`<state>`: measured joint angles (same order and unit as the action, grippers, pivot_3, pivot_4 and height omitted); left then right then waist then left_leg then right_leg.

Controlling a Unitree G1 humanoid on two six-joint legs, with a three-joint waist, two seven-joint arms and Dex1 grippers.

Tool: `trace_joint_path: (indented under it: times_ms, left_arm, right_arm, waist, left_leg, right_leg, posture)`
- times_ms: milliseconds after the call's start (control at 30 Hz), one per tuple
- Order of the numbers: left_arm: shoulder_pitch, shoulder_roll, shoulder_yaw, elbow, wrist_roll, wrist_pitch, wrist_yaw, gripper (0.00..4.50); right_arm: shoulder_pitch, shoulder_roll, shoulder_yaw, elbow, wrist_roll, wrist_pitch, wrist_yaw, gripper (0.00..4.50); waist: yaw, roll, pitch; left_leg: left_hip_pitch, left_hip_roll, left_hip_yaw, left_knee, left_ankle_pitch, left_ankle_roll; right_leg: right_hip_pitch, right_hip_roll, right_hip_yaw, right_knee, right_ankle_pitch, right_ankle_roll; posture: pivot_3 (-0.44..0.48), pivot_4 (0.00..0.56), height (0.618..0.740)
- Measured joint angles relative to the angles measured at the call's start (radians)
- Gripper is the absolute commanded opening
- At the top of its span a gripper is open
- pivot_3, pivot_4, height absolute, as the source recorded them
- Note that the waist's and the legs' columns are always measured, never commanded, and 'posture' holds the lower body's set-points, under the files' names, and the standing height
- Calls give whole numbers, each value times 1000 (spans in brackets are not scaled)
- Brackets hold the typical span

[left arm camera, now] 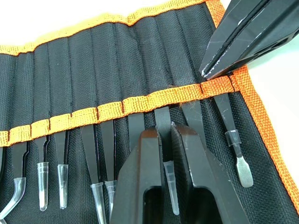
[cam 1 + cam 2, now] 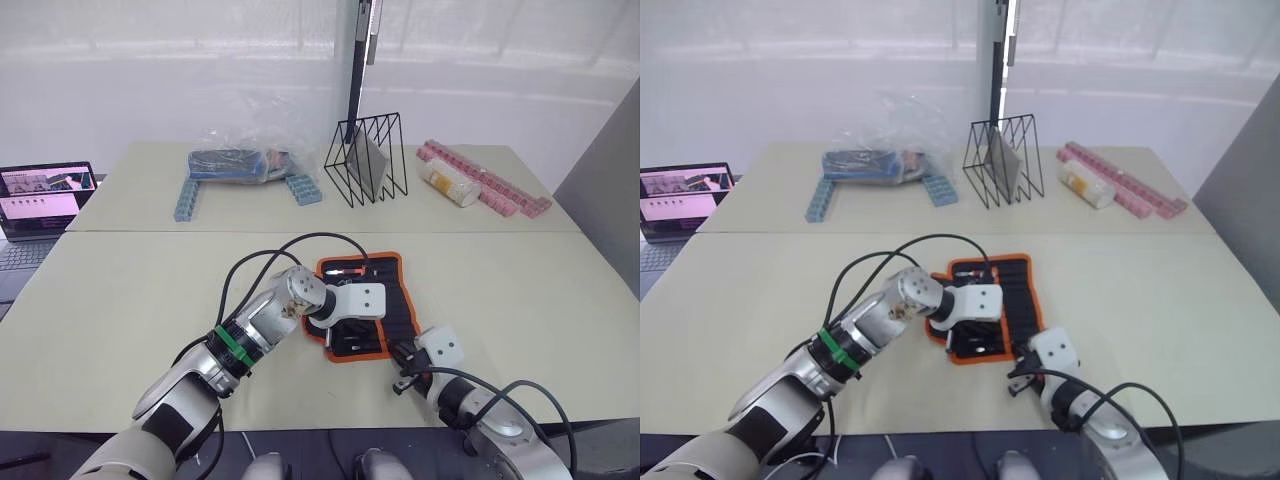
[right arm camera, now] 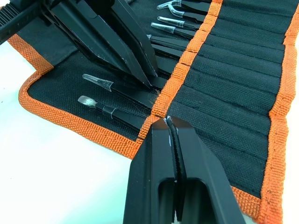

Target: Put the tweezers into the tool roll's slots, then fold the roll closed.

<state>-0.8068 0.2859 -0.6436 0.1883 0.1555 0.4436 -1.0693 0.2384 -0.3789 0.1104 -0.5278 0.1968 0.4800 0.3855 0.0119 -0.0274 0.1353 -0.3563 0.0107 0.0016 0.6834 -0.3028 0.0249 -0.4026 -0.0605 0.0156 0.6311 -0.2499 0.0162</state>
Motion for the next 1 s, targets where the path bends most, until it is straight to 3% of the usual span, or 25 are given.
trace_joint_path:
  times_ms: [333, 567, 800, 1000]
  left_arm:
    - [-3, 75, 100, -152, -46, 94, -23, 4470]
    - [47, 197, 240, -309, -162, 199, -57, 4470]
    - [310, 267, 465, -421, -279, 175, 21, 4470]
    - [551, 307, 678, -502, -373, 77, 70, 4500]
  right_arm:
    - [-12, -1, 7, 8, 1, 0, 9, 0]
    - [-23, -2, 11, 18, 1, -1, 19, 0]
    - [-24, -1, -16, 16, 28, -14, 39, 0]
    - [-16, -18, -45, 24, 54, -62, 97, 1848]
  waist:
    - [-4, 0, 0]
    - [-13, 1, 0]
    - [-15, 1, 0]
    - [-11, 2, 1]
  left_leg:
    - [0, 1, 0, 0, 0, 0]
    - [1, 2, 0, -1, 0, 0]
    - [0, 2, 0, -1, 0, 0]
    - [0, 2, 0, -1, 0, 0]
  right_leg:
    - [-1, 1, 0, 1, 0, 0]
    - [-1, 1, 0, 1, 0, 0]
    - [-2, 0, 1, 1, 0, -1]
    - [-3, -2, 1, 1, 0, -1]
  posture:
    - [0, 150, 724]
    - [0, 150, 724]
    - [0, 150, 724]
    - [0, 150, 724]
